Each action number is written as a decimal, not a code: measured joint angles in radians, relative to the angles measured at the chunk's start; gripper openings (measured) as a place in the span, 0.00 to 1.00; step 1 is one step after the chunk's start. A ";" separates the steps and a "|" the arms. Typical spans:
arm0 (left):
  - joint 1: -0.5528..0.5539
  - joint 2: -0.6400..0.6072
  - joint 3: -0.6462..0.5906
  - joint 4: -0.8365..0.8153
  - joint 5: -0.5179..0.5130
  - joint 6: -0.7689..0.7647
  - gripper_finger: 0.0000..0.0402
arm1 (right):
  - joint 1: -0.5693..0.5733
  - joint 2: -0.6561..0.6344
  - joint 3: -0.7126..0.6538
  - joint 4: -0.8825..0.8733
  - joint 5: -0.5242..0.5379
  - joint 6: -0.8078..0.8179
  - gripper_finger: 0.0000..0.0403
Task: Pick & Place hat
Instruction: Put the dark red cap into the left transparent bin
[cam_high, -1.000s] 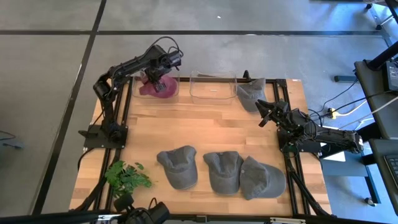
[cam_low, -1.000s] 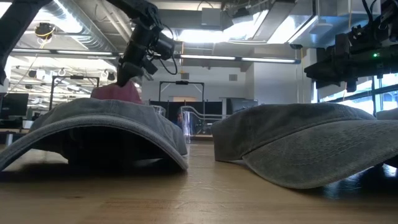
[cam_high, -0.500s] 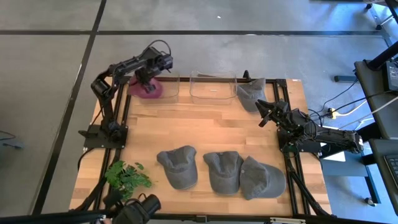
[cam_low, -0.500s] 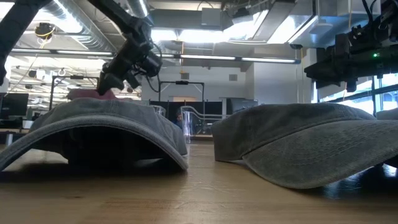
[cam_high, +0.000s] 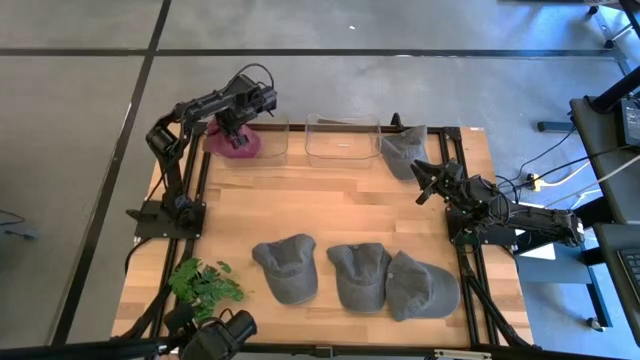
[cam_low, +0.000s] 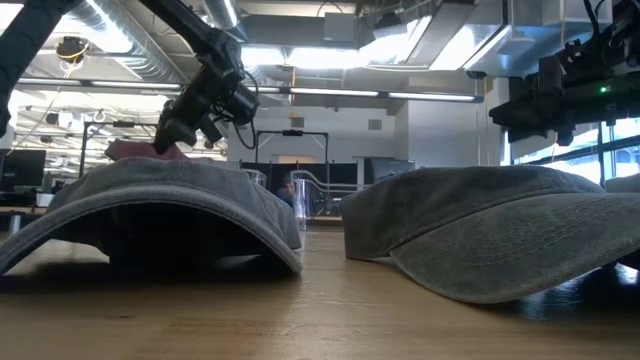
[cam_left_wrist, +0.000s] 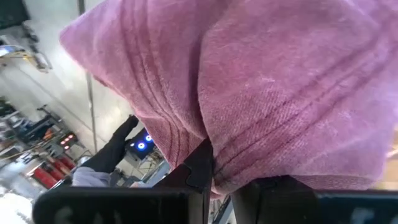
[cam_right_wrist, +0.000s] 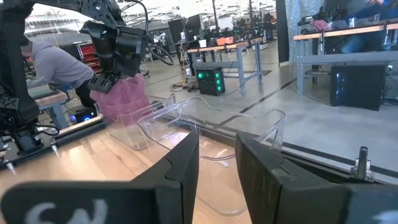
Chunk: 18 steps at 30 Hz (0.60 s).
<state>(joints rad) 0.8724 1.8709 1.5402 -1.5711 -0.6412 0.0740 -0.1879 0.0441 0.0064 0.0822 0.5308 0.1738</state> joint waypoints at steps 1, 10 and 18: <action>0.000 0.000 0.000 0.000 -0.011 0.000 0.10 | 0.000 0.000 0.000 0.000 0.000 0.000 0.26; 0.000 0.000 0.000 0.000 -0.024 0.000 0.26 | 0.000 0.000 0.000 0.000 0.000 0.000 0.26; 0.000 0.000 0.000 0.000 -0.025 0.100 0.37 | 0.000 0.000 0.000 0.000 0.000 0.000 0.26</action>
<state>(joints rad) 0.8726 1.8709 1.5402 -1.5711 -0.6664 0.1738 -0.1878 0.0441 0.0065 0.0821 0.5308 0.1741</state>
